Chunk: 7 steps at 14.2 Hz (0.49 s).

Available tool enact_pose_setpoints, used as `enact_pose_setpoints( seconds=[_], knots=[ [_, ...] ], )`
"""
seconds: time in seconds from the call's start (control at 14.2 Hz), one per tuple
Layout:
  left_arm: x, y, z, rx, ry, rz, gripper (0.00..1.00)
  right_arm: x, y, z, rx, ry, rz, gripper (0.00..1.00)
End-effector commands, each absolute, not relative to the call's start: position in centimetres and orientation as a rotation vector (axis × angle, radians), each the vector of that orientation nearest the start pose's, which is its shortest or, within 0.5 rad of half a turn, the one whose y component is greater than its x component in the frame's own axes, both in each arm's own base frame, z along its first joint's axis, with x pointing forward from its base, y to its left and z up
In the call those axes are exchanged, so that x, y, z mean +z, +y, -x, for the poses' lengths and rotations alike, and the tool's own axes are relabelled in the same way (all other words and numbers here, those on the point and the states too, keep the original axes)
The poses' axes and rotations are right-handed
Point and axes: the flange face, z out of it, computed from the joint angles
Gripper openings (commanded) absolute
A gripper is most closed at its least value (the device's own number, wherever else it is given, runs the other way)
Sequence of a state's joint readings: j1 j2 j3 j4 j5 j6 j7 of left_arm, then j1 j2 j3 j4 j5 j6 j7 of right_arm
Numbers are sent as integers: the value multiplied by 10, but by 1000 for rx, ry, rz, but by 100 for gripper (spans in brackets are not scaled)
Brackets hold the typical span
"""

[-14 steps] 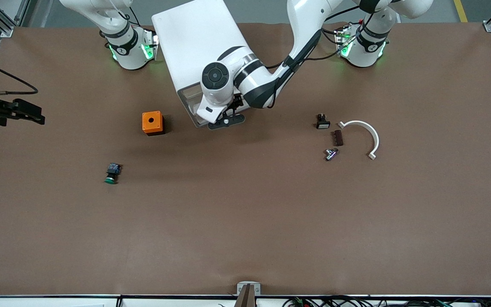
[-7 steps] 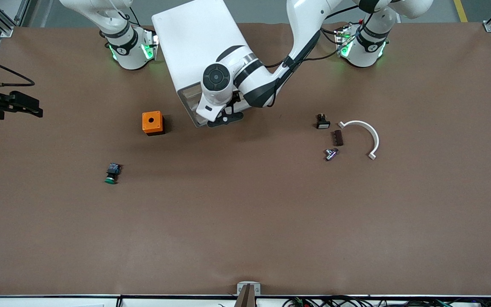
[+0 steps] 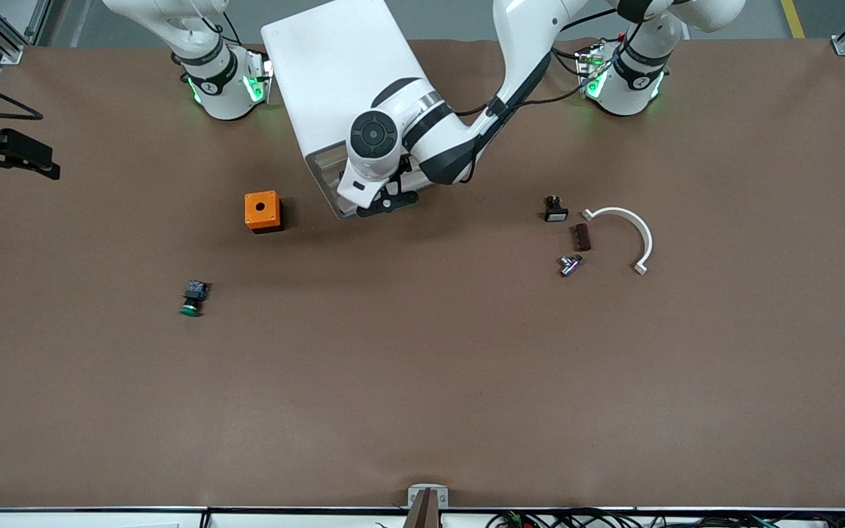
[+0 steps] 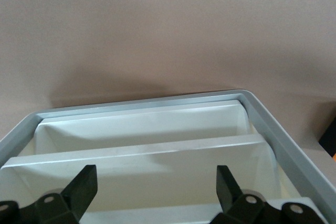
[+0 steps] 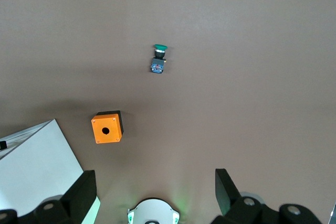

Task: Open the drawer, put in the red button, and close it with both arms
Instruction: 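Push the drawer shut with the left gripper while the right gripper withdraws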

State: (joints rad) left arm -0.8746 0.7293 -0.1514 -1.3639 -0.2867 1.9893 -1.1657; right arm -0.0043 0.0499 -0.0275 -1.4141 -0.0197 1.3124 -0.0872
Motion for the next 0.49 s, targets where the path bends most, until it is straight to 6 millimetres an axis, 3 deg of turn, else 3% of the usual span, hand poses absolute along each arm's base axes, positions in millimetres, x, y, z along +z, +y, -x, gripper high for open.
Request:
enact_pose_setpoints(
  seconds=[0.0, 0.42],
  knots=[
    [295, -621, -372, 634, -517, 3139, 100, 647, -16, -534, 246, -110, 3131, 100],
    [299, -621, -373, 637, -522, 3146, 100, 660, -15, -526, 205, -110, 3134, 100]
  ],
)
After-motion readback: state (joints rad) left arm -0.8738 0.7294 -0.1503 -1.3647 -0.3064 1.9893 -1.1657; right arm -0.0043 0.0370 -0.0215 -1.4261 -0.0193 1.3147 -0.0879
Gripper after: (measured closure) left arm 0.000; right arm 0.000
